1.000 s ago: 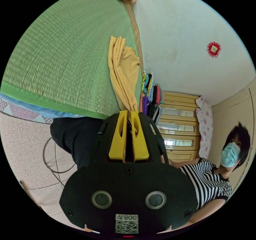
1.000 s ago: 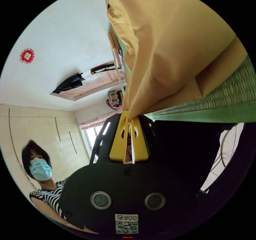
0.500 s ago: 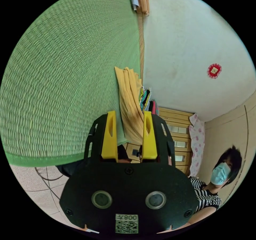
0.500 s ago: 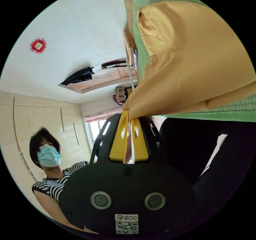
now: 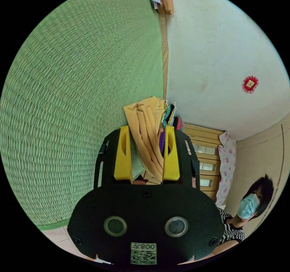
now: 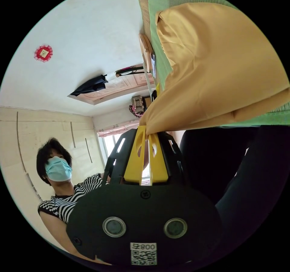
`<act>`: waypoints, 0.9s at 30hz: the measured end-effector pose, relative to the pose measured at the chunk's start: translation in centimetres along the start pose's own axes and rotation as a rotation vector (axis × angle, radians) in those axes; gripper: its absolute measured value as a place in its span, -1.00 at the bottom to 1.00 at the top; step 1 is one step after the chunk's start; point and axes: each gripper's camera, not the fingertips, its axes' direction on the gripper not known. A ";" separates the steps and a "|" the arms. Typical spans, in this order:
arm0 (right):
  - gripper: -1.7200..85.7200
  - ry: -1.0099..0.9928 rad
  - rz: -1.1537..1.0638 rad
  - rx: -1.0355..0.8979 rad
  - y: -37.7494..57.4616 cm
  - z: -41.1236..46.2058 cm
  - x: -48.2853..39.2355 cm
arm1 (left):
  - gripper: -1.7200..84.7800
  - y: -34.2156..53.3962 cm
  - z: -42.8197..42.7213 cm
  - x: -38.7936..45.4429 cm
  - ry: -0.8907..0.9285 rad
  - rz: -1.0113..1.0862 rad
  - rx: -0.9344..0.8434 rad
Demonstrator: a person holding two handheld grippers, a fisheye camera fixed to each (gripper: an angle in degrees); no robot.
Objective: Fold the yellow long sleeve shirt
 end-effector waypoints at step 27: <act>-0.94 0.086 -0.051 0.024 9.0 -13.7 6.0 | -0.90 17.0 7.2 20.7 0.054 0.095 -0.043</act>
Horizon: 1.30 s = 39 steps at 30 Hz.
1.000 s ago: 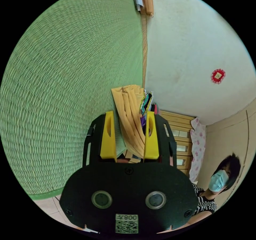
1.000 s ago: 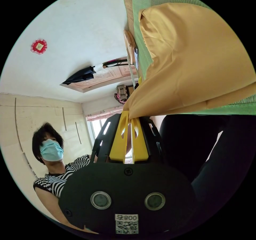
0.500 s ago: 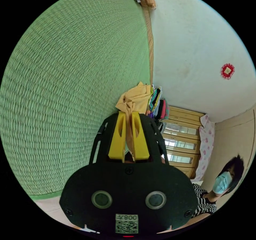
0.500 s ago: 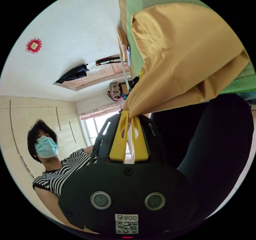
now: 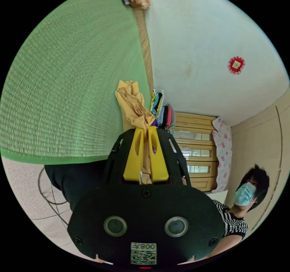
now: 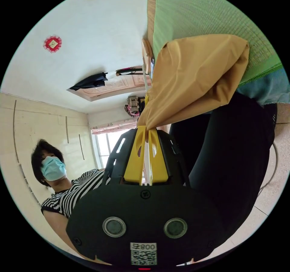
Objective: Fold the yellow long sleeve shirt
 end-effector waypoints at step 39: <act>-0.94 0.197 -0.628 0.865 14.1 -66.6 -5.8 | -0.89 1.3 79.5 63.7 0.200 0.607 -0.680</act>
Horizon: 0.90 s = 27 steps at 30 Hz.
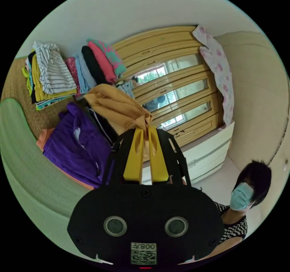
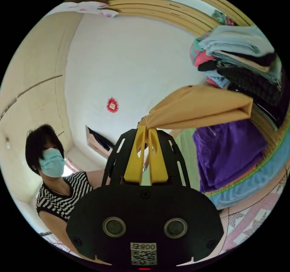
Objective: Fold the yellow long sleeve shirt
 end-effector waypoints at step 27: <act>-0.94 0.205 0.384 -0.077 15.9 0.6 24.9 | -0.90 -13.5 17.5 -9.1 -0.197 -0.319 -0.135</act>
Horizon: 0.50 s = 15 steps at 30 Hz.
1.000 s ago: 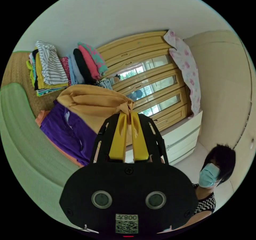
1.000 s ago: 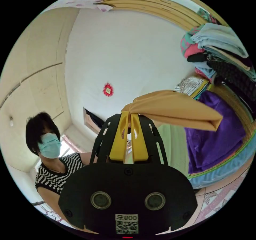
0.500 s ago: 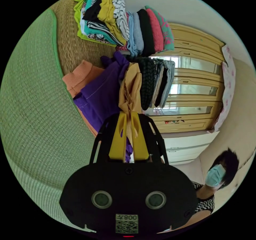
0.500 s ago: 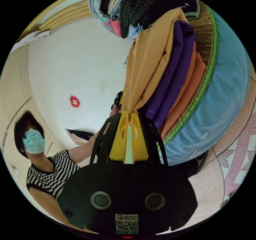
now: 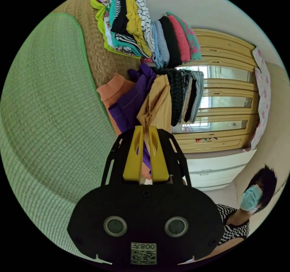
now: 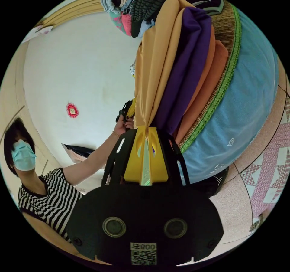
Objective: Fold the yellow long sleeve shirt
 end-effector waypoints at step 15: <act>-0.95 -0.113 0.092 0.206 5.6 -2.1 -0.2 | -0.95 -1.4 5.2 11.0 -0.074 0.276 0.055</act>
